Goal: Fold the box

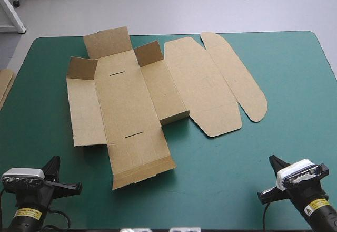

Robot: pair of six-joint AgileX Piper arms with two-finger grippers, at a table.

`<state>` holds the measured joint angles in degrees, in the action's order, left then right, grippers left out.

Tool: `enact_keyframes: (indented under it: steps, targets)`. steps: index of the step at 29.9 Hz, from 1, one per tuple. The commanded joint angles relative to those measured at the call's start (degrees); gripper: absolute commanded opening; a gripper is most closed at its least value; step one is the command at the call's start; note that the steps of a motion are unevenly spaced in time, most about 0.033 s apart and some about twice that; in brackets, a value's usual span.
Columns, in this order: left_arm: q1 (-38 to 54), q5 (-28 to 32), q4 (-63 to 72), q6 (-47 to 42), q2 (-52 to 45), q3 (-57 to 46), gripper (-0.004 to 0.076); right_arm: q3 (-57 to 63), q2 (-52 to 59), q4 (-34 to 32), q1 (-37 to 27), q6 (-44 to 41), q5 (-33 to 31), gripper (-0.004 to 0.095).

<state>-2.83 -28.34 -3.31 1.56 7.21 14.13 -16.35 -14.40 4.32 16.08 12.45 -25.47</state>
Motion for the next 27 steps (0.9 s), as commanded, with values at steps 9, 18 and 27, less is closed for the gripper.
enact_keyframes:
  steps: [9,18,27]
  targets:
    - [-0.2,4.9,7.8,-6.0,1.4,6.8,0.0348,-2.1,-0.5,-0.2,0.1,0.2,4.1,-0.0015]
    - [-0.2,5.5,8.3,-26.0,15.9,11.1,0.0349,-2.1,-0.5,-0.2,0.1,0.2,4.1,-0.0015]
    - [-0.1,9.2,10.6,-27.2,32.0,18.7,0.0349,-2.1,-0.5,0.0,0.1,0.2,4.1,-0.0015]
